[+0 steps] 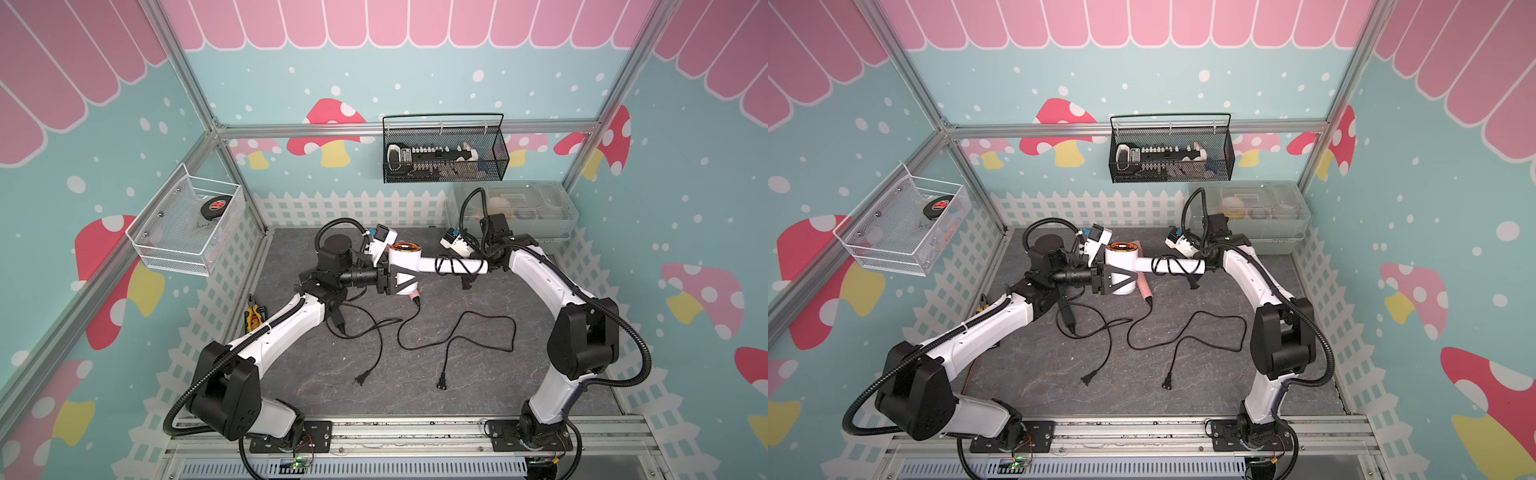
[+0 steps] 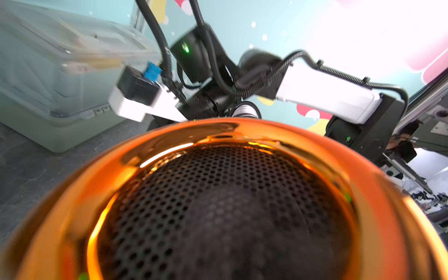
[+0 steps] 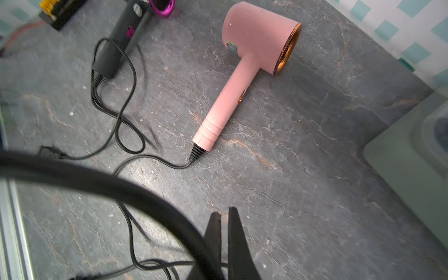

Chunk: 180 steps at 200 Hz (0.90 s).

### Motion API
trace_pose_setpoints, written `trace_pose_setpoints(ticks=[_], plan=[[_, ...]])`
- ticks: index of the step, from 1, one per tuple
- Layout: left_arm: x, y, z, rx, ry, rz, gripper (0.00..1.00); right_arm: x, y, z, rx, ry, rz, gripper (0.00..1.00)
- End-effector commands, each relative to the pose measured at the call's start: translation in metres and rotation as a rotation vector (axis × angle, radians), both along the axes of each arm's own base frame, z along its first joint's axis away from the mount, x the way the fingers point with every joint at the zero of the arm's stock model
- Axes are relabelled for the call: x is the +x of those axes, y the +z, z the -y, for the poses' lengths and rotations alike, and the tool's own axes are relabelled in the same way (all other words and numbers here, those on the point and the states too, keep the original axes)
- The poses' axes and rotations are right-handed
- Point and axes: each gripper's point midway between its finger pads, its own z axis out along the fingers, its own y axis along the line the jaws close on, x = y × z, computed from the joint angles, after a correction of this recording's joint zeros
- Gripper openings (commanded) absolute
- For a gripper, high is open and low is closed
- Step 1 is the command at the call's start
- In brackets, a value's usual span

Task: Wrap the cord around the hair dryer
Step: Wrap the power cord around the hair dryer.

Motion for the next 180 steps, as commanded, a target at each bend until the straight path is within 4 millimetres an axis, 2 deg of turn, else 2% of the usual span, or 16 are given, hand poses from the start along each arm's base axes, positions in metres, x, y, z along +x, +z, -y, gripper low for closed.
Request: trace_pose_setpoints(ticks=[1, 51, 79, 118, 145, 180], plan=[[0.009, 0.055, -0.019, -0.194, 0.015, 0.121, 0.00, -0.002, 0.035, -0.016, 0.165, 0.020, 0.090, 0.00], [0.036, 0.062, -0.040, -0.285, 0.095, 0.105, 0.00, -0.017, 0.019, -0.021, 0.283, -0.022, 0.041, 0.00], [0.037, 0.066, -0.043, -0.322, 0.079, 0.112, 0.00, -0.019, 0.016, -0.020, 0.295, -0.046, 0.023, 0.00], [0.041, 0.059, -0.049, -0.336, 0.105, 0.079, 0.00, -0.014, 0.018, -0.012, 0.282, -0.088, 0.007, 0.00], [0.054, 0.060, -0.059, -0.344, 0.194, 0.080, 0.00, -0.016, 0.014, -0.012, 0.332, -0.137, -0.011, 0.00], [0.069, 0.060, -0.066, -0.344, 0.276, 0.078, 0.00, -0.032, -0.002, -0.008, 0.356, -0.217, -0.020, 0.00]])
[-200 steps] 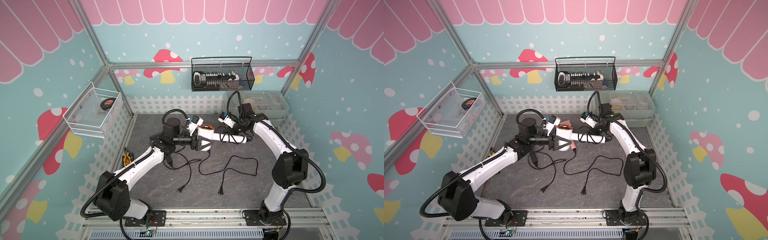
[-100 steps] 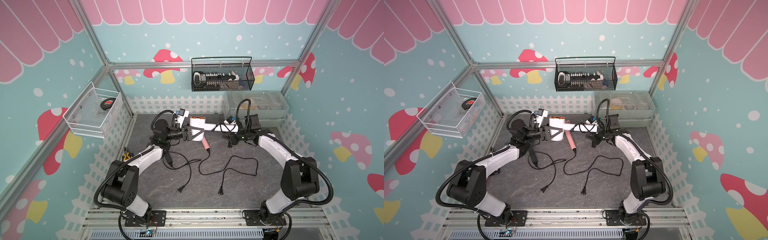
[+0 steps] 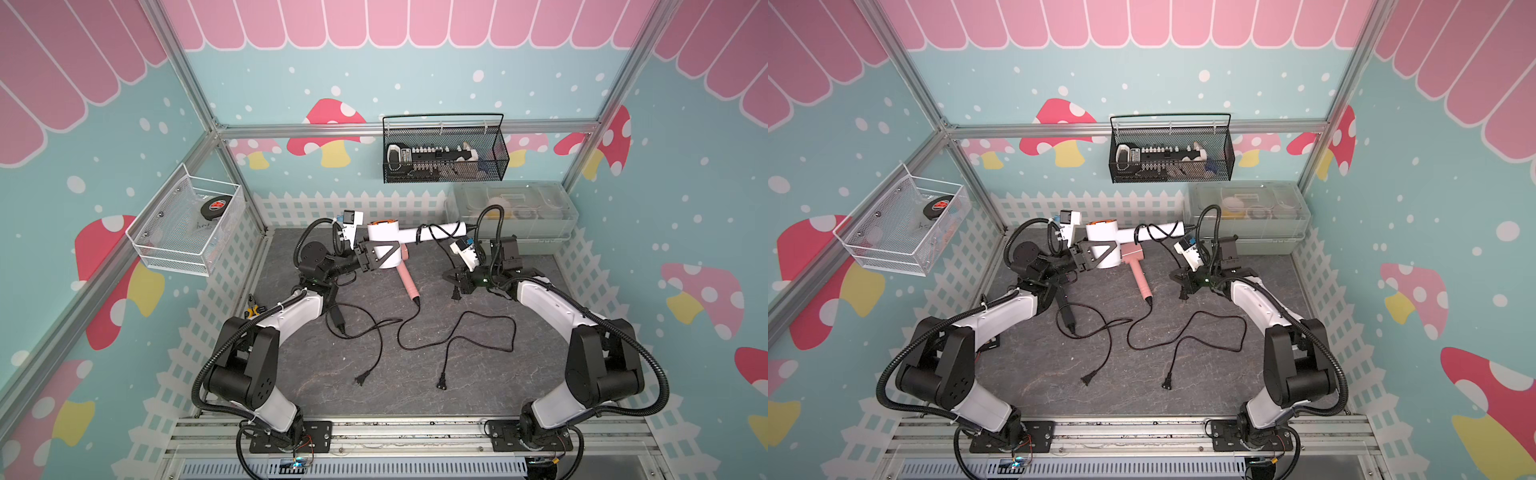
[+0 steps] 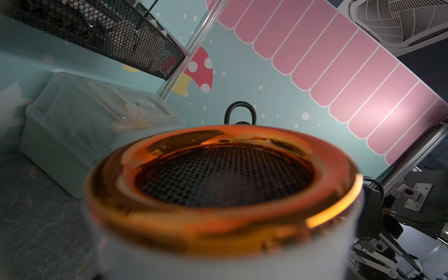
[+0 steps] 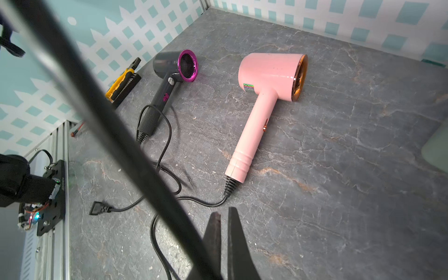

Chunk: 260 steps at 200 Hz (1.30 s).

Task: Wrap the cord around the hair dryer
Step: Wrap the power cord around the hair dryer.

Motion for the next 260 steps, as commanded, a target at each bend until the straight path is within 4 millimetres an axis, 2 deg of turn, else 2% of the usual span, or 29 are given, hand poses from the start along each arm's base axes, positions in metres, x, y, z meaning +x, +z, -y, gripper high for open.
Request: trace_pose_setpoints(ticks=[1, 40, 87, 114, 136, 159, 163, 180, 205, 228, 260], plan=[[0.007, 0.038, -0.017, -0.063, 0.124, 0.120, 0.00, -0.005, 0.000, 0.003, 0.030, -0.069, -0.004, 0.00], [0.024, 0.023, -0.017, -0.004, 0.190, 0.079, 0.00, -0.032, -0.008, -0.003, -0.033, -0.089, 0.003, 0.00], [0.039, -0.022, -0.017, 0.266, 0.304, 0.036, 0.00, -0.075, -0.010, -0.019, -0.273, 0.019, -0.021, 0.00], [0.039, -0.047, -0.013, 0.446, 0.321, 0.027, 0.00, -0.095, 0.004, -0.018, -0.391, 0.076, -0.031, 0.00], [0.032, -0.065, -0.003, 0.566, 0.293, 0.019, 0.00, -0.101, 0.027, -0.012, -0.473, 0.103, -0.008, 0.00], [0.017, -0.081, 0.010, 0.663, 0.228, 0.012, 0.00, -0.087, 0.049, 0.001, -0.579, 0.077, 0.073, 0.00], [0.008, -0.084, 0.021, 0.678, 0.194, 0.018, 0.00, -0.084, 0.053, 0.003, -0.598, 0.069, 0.092, 0.00], [-0.010, -0.095, 0.033, 0.712, 0.126, 0.015, 0.00, -0.065, 0.067, 0.012, -0.675, 0.036, 0.172, 0.00], [-0.037, -0.104, 0.051, 0.714, 0.010, 0.010, 0.00, -0.038, 0.082, 0.011, -0.742, 0.041, 0.253, 0.00], [-0.061, -0.108, 0.061, 0.710, -0.084, 0.014, 0.00, -0.014, 0.080, 0.004, -0.775, 0.079, 0.280, 0.00], [-0.076, -0.097, 0.066, 0.658, -0.155, 0.029, 0.00, 0.007, 0.067, -0.009, -0.733, 0.147, 0.256, 0.02]])
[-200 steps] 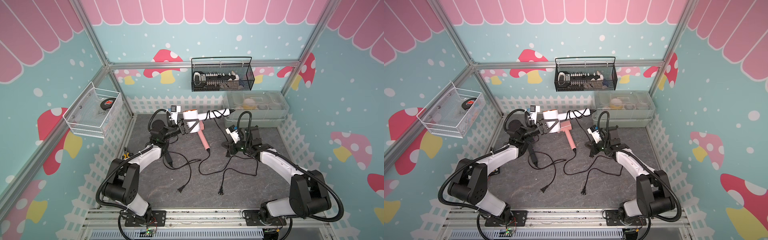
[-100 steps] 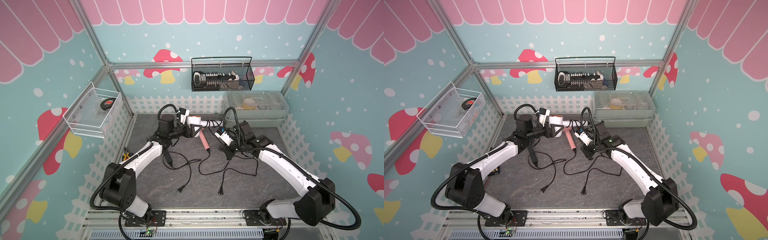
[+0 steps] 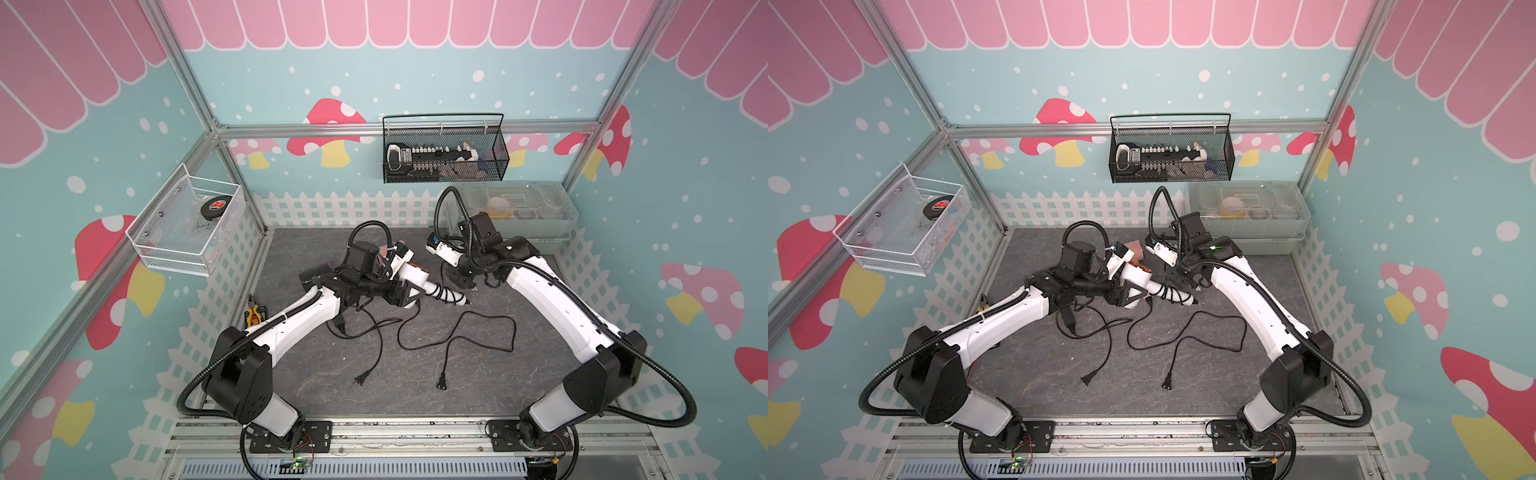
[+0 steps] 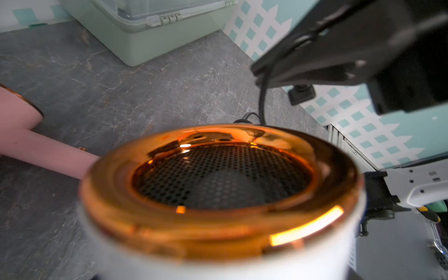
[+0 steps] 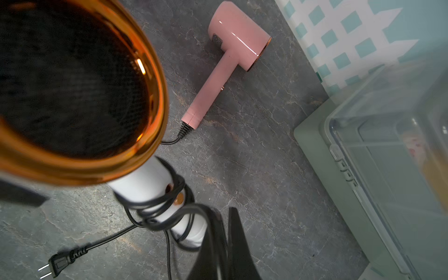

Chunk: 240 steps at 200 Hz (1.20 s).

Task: Wrap the cord around the hair dryer
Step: Wrap the power cord around the hair dryer.

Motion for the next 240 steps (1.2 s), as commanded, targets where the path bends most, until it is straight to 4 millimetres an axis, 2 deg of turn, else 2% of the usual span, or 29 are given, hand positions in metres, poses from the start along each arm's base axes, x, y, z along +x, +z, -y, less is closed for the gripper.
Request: trace_pose_setpoints(ticks=[1, 28, 61, 83, 125, 199, 240], plan=[[-0.026, 0.027, 0.005, -0.065, -0.125, 0.049, 0.00, 0.016, 0.003, -0.006, 0.009, 0.074, 0.017, 0.02], [-0.026, 0.032, 0.006, -0.100, -0.141, 0.029, 0.00, 0.019, -0.016, -0.020, 0.062, 0.125, -0.060, 0.08], [-0.024, 0.036, 0.011, -0.169, -0.162, -0.024, 0.00, 0.014, -0.044, -0.028, 0.078, 0.149, -0.168, 0.25], [-0.023, 0.035, 0.014, -0.192, -0.171, -0.051, 0.00, 0.009, -0.056, -0.029, 0.084, 0.144, -0.221, 0.39], [-0.021, 0.036, 0.017, -0.237, -0.180, -0.082, 0.00, 0.003, -0.074, -0.024, 0.063, 0.122, -0.266, 0.53], [-0.014, 0.040, 0.015, -0.283, -0.175, -0.099, 0.00, -0.002, -0.072, -0.022, 0.072, 0.120, -0.265, 0.67], [-0.014, 0.042, 0.015, -0.289, -0.180, -0.095, 0.00, -0.006, -0.072, -0.020, 0.070, 0.118, -0.267, 0.71]])
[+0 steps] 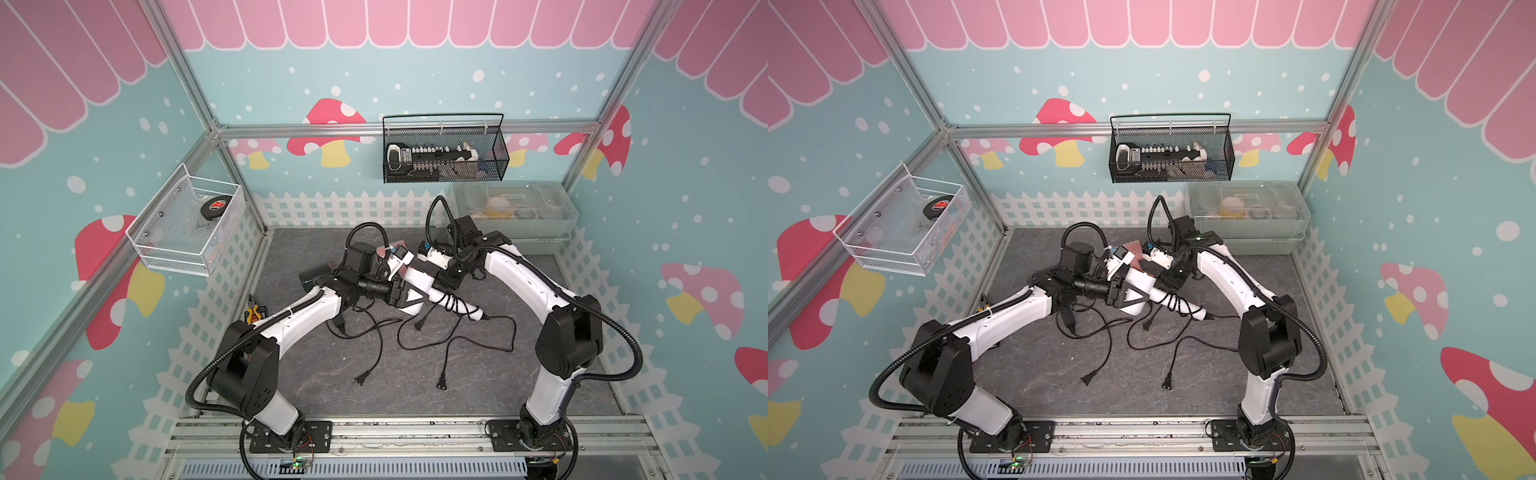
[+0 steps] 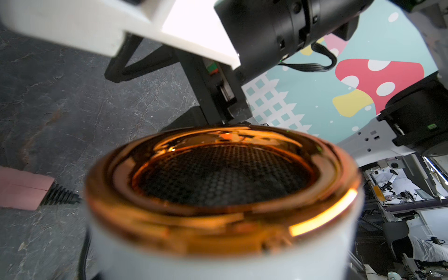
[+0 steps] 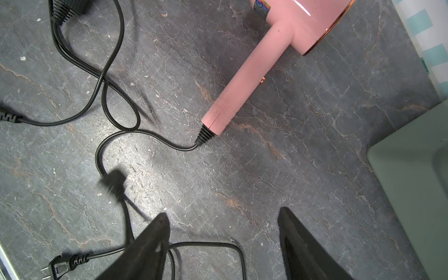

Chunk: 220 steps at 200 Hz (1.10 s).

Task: Wrap the cord around the hair dryer
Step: Wrap the power cord around the hair dryer, then place the hair dryer at the center of the board.

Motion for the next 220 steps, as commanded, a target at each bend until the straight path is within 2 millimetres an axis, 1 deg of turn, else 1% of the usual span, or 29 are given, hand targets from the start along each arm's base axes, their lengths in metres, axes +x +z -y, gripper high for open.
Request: trace_pose_setpoints(ticks=[1, 31, 64, 81, 120, 143, 160, 178, 193, 220], plan=[[0.010, 0.032, 0.003, -0.090, -0.010, 0.129, 0.00, -0.019, 0.003, -0.002, 0.016, 0.029, -0.036, 0.71], [0.011, 0.035, 0.001, -0.105, -0.013, 0.134, 0.00, -0.020, 0.010, 0.000, 0.034, 0.025, -0.029, 0.72], [0.008, 0.037, 0.000, -0.106, -0.019, 0.151, 0.00, -0.012, 0.028, 0.009, 0.078, -0.032, -0.008, 0.72], [0.007, 0.037, -0.001, -0.100, -0.019, 0.160, 0.00, -0.007, 0.041, 0.013, 0.118, -0.064, 0.002, 0.72], [0.007, 0.044, -0.003, -0.084, -0.020, 0.200, 0.00, -0.001, 0.075, 0.020, 0.218, -0.112, 0.033, 0.72], [0.005, 0.044, -0.007, -0.036, -0.018, 0.235, 0.00, 0.000, 0.096, 0.033, 0.288, -0.151, 0.051, 0.72], [0.004, 0.042, -0.012, 0.011, -0.018, 0.269, 0.00, -0.007, 0.117, 0.037, 0.387, -0.151, 0.062, 0.72], [0.005, 0.045, -0.017, 0.034, -0.008, 0.299, 0.00, -0.020, 0.131, 0.032, 0.475, -0.121, 0.073, 0.76], [0.007, 0.050, -0.020, 0.032, 0.001, 0.310, 0.00, -0.032, 0.133, 0.030, 0.508, -0.113, 0.056, 0.78], [0.007, 0.057, -0.021, 0.018, -0.002, 0.314, 0.00, -0.052, 0.125, 0.032, 0.528, -0.134, 0.017, 0.78]])
